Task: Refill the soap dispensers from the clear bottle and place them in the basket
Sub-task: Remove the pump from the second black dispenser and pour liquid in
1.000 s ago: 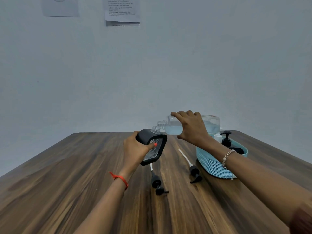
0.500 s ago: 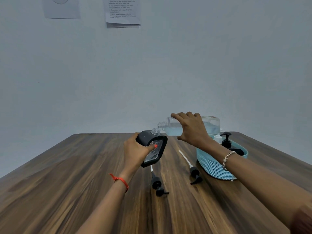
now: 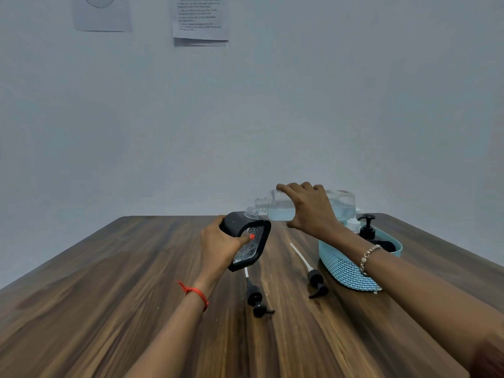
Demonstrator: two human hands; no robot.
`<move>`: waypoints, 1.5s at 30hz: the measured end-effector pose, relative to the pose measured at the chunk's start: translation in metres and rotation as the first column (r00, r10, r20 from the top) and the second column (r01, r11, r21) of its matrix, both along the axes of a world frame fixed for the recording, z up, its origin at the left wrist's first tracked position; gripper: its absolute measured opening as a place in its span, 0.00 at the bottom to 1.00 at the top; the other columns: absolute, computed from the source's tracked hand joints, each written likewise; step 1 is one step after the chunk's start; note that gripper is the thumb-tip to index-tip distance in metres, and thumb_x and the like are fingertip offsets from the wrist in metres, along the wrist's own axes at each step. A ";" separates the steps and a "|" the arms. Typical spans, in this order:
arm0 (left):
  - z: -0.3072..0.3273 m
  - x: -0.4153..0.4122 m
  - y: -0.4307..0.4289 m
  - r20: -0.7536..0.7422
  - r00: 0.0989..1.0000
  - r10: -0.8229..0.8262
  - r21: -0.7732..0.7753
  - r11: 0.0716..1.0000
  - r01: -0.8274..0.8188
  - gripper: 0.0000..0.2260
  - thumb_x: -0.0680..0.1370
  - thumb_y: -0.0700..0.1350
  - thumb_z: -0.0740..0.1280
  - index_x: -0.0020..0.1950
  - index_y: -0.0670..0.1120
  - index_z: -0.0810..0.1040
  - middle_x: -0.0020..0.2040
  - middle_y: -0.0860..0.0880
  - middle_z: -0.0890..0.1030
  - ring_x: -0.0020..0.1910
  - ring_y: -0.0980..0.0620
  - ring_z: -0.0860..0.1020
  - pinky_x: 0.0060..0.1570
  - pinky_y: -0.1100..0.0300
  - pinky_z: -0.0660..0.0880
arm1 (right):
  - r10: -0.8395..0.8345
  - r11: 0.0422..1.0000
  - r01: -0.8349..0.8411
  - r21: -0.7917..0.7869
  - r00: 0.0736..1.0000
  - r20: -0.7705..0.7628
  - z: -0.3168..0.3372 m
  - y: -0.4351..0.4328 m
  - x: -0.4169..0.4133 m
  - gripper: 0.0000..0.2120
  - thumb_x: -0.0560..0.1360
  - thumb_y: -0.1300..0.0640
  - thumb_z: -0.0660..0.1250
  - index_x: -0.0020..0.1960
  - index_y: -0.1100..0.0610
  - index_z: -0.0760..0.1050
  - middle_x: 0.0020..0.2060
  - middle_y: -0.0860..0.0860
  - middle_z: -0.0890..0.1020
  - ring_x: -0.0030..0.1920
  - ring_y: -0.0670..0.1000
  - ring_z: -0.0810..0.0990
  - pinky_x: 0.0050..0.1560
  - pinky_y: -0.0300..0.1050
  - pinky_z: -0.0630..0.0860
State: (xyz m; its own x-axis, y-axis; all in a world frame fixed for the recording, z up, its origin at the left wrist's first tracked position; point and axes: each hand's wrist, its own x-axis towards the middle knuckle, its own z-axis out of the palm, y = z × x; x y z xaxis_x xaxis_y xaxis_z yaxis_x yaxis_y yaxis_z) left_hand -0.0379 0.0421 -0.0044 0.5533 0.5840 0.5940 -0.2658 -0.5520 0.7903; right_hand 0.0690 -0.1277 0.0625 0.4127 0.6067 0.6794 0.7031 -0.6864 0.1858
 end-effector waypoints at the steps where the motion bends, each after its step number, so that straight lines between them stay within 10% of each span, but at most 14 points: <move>1: 0.000 0.000 0.000 -0.002 1.000 0.000 -0.003 1.000 0.000 0.19 0.60 0.42 0.80 0.46 0.51 0.77 0.39 0.55 0.81 0.39 0.57 0.80 0.40 0.64 0.75 | 0.001 1.000 -0.001 0.000 1.000 -0.008 0.000 0.000 0.000 0.38 0.63 0.53 0.74 0.70 0.50 0.62 0.62 0.50 0.75 0.58 0.56 0.72 0.59 0.53 0.64; 45: -0.018 0.009 0.013 -0.017 1.000 -0.017 -0.063 0.998 0.016 0.20 0.60 0.43 0.80 0.49 0.48 0.79 0.42 0.52 0.83 0.42 0.55 0.82 0.43 0.58 0.79 | -0.007 0.998 0.007 -0.057 1.000 -0.011 -0.009 0.011 0.007 0.38 0.63 0.52 0.73 0.70 0.50 0.62 0.63 0.50 0.74 0.58 0.56 0.72 0.59 0.52 0.64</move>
State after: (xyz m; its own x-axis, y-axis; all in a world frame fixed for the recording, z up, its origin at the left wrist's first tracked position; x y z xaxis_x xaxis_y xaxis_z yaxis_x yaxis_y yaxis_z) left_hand -0.0290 0.0550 -0.0227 0.5728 0.6108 0.5467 -0.2603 -0.4969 0.8278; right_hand 0.0757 -0.1166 0.0530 0.4246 0.6414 0.6390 0.7005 -0.6799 0.2169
